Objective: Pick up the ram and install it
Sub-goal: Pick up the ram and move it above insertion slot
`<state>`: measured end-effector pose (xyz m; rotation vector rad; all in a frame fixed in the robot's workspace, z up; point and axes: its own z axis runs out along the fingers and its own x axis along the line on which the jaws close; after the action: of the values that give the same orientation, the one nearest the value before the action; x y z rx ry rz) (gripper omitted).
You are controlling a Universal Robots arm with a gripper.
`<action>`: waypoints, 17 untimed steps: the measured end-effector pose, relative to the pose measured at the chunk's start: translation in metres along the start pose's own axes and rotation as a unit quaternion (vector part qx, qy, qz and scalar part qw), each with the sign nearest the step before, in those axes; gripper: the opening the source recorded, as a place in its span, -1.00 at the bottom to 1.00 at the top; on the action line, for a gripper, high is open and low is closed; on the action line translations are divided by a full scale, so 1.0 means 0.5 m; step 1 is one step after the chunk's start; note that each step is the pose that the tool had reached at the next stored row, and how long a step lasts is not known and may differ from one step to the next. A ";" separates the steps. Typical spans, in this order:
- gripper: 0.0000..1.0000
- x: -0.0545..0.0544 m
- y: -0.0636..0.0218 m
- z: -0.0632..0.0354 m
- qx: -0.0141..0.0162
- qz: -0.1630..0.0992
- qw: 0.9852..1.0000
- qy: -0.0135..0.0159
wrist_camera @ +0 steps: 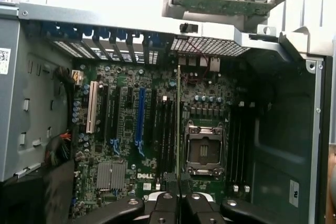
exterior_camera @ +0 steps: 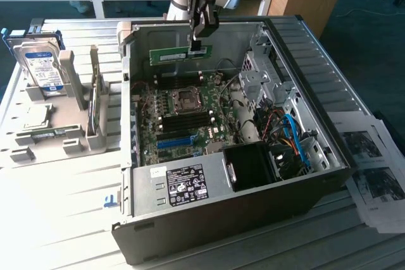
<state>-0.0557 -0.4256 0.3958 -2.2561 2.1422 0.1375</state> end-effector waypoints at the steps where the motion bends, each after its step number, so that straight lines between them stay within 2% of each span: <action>1: -0.76 0.000 -0.003 0.000 0.000 0.000 1.000 0.000; 8: -0.76 0.000 -0.004 0.000 0.000 0.001 1.000 0.000; 17: -0.76 0.000 -0.005 0.001 0.001 0.014 1.000 -0.001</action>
<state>-0.0534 -0.4256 0.3955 -2.2244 2.1734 0.1368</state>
